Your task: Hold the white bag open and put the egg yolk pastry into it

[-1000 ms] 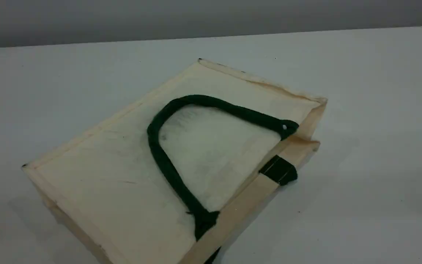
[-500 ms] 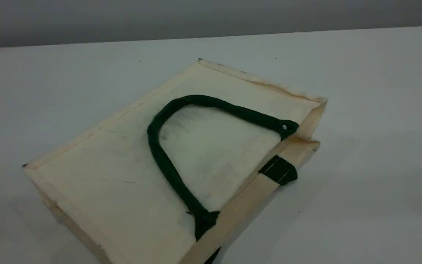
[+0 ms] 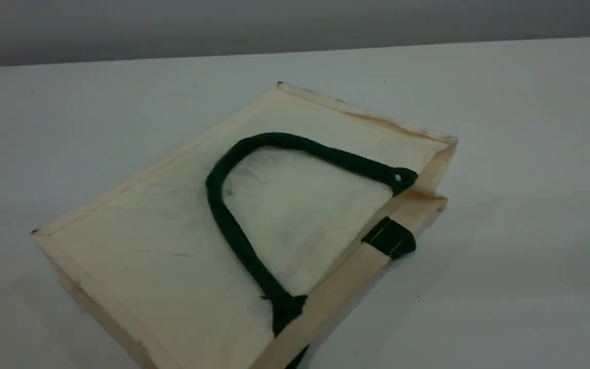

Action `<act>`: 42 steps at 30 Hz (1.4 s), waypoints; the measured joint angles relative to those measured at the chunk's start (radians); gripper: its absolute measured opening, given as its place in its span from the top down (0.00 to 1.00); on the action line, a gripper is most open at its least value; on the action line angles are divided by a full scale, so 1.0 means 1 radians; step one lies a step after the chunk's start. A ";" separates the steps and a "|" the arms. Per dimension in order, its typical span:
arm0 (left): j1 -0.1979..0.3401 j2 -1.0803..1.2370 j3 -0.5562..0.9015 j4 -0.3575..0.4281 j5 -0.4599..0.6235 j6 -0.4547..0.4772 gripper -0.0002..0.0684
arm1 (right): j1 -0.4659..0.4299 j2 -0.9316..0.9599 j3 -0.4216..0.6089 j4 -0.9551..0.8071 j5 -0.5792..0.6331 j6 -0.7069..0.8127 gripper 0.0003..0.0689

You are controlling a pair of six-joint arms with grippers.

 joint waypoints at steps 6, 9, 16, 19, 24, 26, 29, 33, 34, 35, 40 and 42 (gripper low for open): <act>0.058 -0.001 0.000 0.005 0.000 0.000 0.23 | 0.002 -0.032 0.000 0.001 0.001 0.000 0.16; 0.080 -0.004 0.000 0.007 0.001 0.000 0.23 | 0.002 -0.054 0.000 0.001 0.001 0.000 0.16; 0.117 -0.112 0.000 0.007 0.002 0.000 0.23 | 0.002 -0.072 0.000 0.001 0.000 0.000 0.16; 0.117 -0.170 0.000 0.007 0.003 0.000 0.23 | 0.002 -0.093 0.000 0.001 0.000 0.000 0.16; 0.117 -0.190 0.000 0.007 0.002 0.000 0.23 | 0.002 -0.095 0.000 0.001 -0.001 0.000 0.16; 0.114 -0.190 0.000 0.007 0.002 0.000 0.23 | 0.002 -0.094 0.000 0.002 -0.001 0.000 0.16; 0.113 -0.191 0.000 0.007 0.001 0.000 0.23 | 0.002 -0.094 0.000 0.002 -0.001 0.000 0.16; 0.113 -0.215 0.000 0.007 0.000 0.000 0.23 | 0.002 -0.094 0.000 0.002 -0.001 0.000 0.16; 0.113 -0.231 0.000 0.007 0.000 0.000 0.23 | 0.002 -0.094 0.000 0.002 -0.001 0.000 0.16; 0.113 -0.238 0.000 0.007 0.000 0.000 0.23 | 0.002 -0.094 0.000 0.002 -0.001 0.000 0.16; 0.113 -0.239 0.000 0.007 0.000 0.001 0.23 | 0.002 -0.094 0.000 0.002 -0.001 0.000 0.16; 0.113 -0.239 0.000 0.007 0.000 0.001 0.23 | 0.002 -0.094 0.000 0.002 -0.001 0.000 0.16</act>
